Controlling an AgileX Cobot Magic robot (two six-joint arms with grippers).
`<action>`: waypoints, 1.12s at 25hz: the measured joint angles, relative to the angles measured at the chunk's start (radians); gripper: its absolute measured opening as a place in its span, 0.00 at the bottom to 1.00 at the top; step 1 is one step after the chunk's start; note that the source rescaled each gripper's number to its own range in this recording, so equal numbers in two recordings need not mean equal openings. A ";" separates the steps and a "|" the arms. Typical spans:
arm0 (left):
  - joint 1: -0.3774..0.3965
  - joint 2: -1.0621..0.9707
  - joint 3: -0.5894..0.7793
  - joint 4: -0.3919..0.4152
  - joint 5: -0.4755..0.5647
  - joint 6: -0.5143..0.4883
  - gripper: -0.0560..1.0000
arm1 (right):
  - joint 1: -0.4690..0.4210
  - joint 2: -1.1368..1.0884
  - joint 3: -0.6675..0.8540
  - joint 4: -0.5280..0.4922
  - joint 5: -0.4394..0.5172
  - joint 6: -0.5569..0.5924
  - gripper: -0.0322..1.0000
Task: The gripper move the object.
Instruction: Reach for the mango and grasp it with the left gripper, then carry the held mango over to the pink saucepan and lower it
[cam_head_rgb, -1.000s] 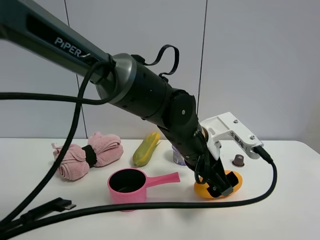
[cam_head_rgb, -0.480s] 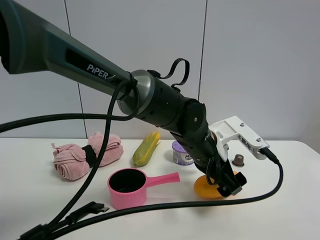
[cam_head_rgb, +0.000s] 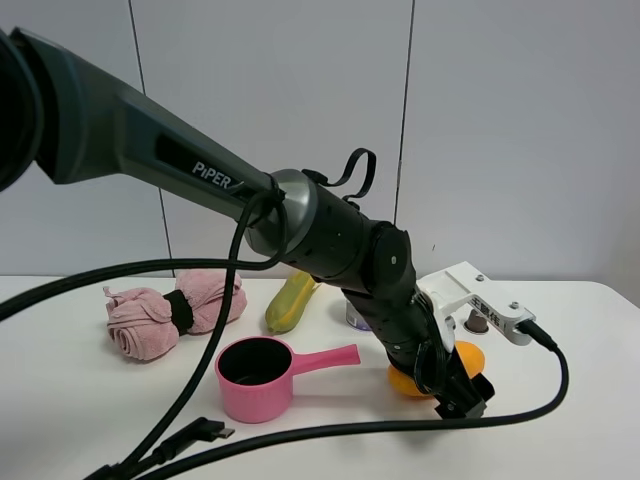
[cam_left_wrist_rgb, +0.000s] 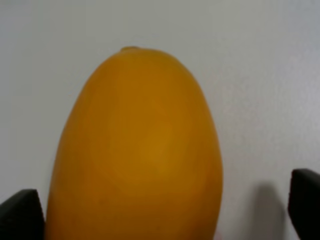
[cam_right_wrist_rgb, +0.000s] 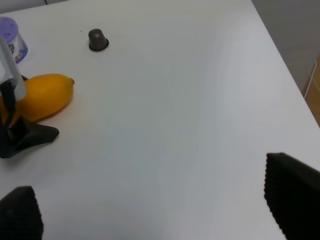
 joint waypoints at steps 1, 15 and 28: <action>0.000 0.001 0.000 -0.001 0.001 0.002 1.00 | 0.000 0.000 0.000 0.000 0.000 0.000 1.00; 0.000 0.003 0.000 -0.019 0.008 0.005 0.42 | 0.000 0.000 0.000 0.000 0.000 0.000 1.00; 0.000 -0.035 0.000 -0.015 0.037 0.005 0.06 | 0.000 0.000 0.000 0.000 0.000 0.001 1.00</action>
